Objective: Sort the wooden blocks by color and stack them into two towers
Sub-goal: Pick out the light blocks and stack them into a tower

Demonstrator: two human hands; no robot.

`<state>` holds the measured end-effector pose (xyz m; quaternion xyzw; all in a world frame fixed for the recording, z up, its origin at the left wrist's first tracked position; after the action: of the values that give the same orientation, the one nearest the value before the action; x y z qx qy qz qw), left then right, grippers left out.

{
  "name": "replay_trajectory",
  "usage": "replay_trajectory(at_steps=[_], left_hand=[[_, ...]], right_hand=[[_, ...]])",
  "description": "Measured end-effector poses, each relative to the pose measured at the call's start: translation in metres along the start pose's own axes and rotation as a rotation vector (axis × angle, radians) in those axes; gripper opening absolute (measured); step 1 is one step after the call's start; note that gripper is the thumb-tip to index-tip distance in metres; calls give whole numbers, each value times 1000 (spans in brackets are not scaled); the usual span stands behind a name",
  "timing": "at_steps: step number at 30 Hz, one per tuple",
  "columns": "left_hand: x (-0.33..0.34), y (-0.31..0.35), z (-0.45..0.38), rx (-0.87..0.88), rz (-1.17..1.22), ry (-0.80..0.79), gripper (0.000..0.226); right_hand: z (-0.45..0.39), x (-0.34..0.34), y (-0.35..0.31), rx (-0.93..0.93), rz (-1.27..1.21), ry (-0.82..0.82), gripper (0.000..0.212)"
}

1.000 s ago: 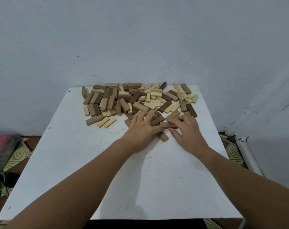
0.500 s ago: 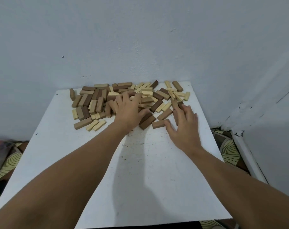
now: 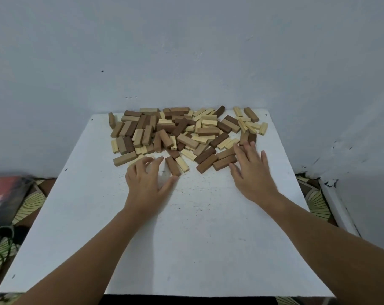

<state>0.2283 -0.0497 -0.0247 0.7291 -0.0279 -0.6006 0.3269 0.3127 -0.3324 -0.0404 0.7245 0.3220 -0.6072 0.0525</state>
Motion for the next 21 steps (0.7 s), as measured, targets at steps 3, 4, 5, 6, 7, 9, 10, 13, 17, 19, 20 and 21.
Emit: replay_trajectory(at_steps=[3,4,5,6,7,9,10,13,17,19,20,21], left_hand=[[1,0,0,17,31,-43,48],[3,1,0,41,25,-45,42],[4,3,0,76,4,-25,36],[4,3,0,108,-23,11,32],[5,1,-1,119,-42,45,31],[6,-4,-3,90,-53,85,32],[6,-5,-3,74,-50,93,33],[6,-6,-4,13,-56,105,36],[6,-16,-17,-179,12,99,39],[4,-13,-16,-165,7,116,44],[4,-10,-14,-132,-4,118,47],[4,-5,-10,-84,-17,115,49]], right_hand=[[1,-5,-20,-116,95,129,45],[0,-6,-28,-154,96,161,42],[-3,-6,-38,-197,95,183,39],[-6,-6,-50,-241,104,193,36],[-10,-5,-62,-280,122,190,34],[-16,2,-83,-333,149,149,32],[-19,6,-90,-345,155,125,31],[-30,16,-91,-295,188,88,28],[-42,14,-80,-168,199,67,24],[-46,12,-80,-181,212,76,27],[-47,12,-81,-186,222,75,30],[-48,12,-83,-187,239,68,32]])
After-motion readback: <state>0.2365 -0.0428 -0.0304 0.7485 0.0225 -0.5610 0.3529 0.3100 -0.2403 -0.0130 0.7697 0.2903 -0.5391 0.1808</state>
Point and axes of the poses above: each hand's wrist, its own z-axis away from the middle knuckle, its own x-axis out of the palm, y = z × x, the point moved 5 cm from there along -z, towards the middle knuckle, and after that the axes turned 14 degrees about -x, right-handed, at the moved point
